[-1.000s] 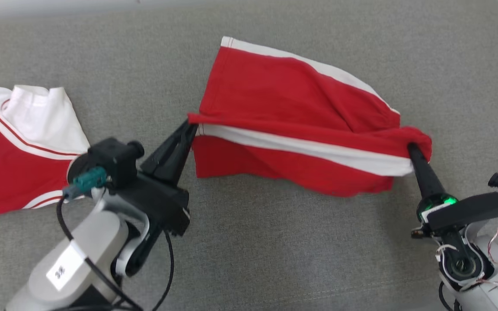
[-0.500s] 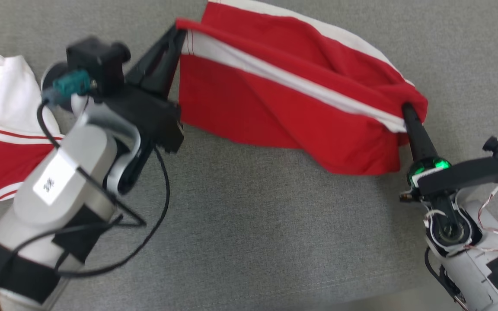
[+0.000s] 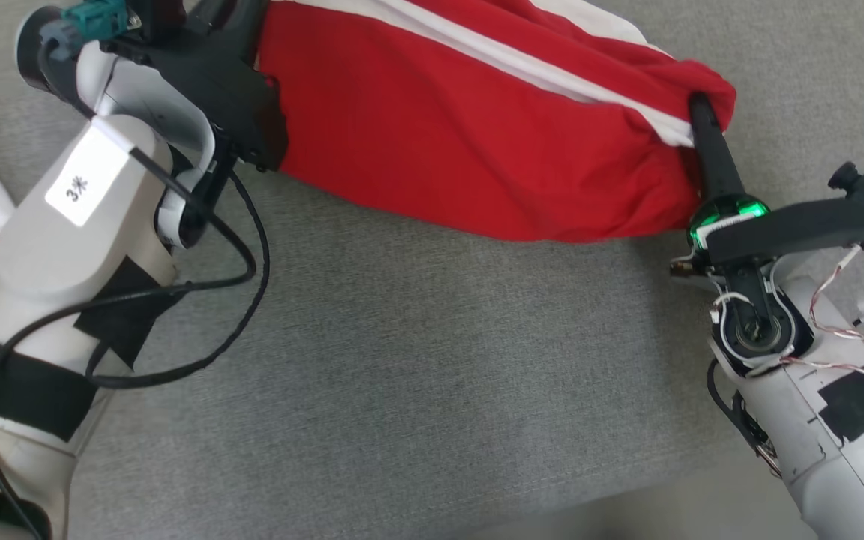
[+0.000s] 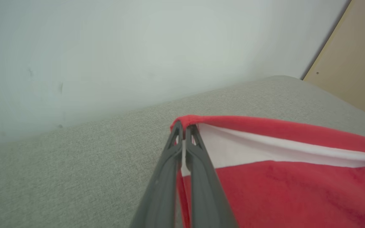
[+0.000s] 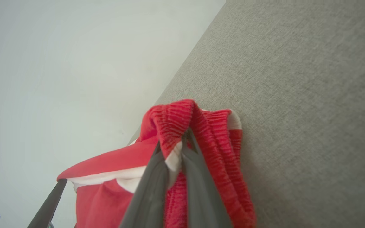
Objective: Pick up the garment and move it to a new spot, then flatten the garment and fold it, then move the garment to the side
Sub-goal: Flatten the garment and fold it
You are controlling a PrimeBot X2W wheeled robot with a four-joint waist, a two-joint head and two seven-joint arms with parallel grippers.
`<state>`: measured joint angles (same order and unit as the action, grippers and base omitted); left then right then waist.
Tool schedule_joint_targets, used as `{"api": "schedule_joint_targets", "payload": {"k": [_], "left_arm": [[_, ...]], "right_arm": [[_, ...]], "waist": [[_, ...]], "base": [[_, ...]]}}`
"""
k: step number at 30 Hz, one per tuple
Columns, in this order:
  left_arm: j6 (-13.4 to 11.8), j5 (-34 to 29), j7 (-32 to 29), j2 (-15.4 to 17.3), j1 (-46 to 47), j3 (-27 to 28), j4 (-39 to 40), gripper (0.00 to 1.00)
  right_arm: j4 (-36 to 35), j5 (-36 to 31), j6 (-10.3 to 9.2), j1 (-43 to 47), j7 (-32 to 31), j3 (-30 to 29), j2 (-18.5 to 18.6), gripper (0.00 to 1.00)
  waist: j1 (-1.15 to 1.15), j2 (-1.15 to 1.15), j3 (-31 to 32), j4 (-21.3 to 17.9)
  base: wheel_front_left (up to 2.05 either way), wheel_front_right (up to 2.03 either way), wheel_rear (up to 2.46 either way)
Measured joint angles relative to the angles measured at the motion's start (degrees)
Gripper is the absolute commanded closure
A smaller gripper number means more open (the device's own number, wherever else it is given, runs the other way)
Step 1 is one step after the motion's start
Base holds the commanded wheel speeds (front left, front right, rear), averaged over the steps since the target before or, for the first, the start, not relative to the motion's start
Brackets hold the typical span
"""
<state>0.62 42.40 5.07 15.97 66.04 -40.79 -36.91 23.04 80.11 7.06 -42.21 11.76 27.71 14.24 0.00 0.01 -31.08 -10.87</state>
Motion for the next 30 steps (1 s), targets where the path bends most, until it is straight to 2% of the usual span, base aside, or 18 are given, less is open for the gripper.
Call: {"api": "schedule_joint_targets", "payload": {"k": [12,24,25,26,27,28,29,30], "left_arm": [[1.0,-2.0,0.3,-1.3,8.7,0.0,-6.9,1.00],[2.5,-3.9,0.4,-2.7,13.1,-1.0,-15.0,1.00],[2.5,-3.9,0.4,-3.0,13.3,-1.0,-15.6,1.00],[2.5,-3.9,0.6,-3.3,13.5,-1.1,-16.2,0.91],[2.5,-3.9,0.6,-3.4,13.5,-1.1,-16.8,0.53],[2.5,-3.9,0.6,-3.6,13.6,-1.1,-17.3,0.16],[2.5,-3.9,0.7,-3.7,13.6,-1.1,-18.0,0.00],[3.0,-3.9,0.8,-3.8,13.6,-1.1,-18.5,0.00]], "right_arm": [[2.0,-0.1,-0.35,-4.3,1.5,-1.5,-2.6,1.00],[5.5,-0.5,-0.51,-8.1,2.3,-1.6,-4.8,1.00],[5.8,-0.6,-0.51,-8.3,2.5,-1.6,-4.9,0.85],[6.1,-0.7,-0.51,-8.6,2.5,-1.5,-5.0,0.60],[6.4,-0.9,-0.51,-8.8,2.5,-1.4,-5.0,0.00],[6.7,-1.0,-0.51,-8.9,2.5,-1.3,-5.1,0.00],[6.9,-1.1,-0.51,-9.0,2.5,-1.1,-5.1,0.00],[7.0,-1.3,-0.51,-9.0,2.5,-0.9,-5.1,0.00]], "waist": [[-0.01,-0.01,-5.0,-2.7],[-0.01,-0.02,-7.6,-4.6],[-0.02,-0.02,-7.7,-4.7],[-0.01,-0.02,-7.8,-4.7],[-0.02,-0.02,-7.8,-4.8],[-0.02,-0.02,-7.8,-4.8],[-0.02,-0.02,-7.8,-4.8],[-0.02,-0.02,-7.8,-4.8]], "base": [[0.00,0.00,0.00],[0.00,0.00,0.00],[0.00,0.00,0.00],[0.00,0.00,0.00],[0.00,0.00,0.00],[0.00,0.00,0.00],[0.00,0.00,0.00],[0.00,0.00,0.00]]}}
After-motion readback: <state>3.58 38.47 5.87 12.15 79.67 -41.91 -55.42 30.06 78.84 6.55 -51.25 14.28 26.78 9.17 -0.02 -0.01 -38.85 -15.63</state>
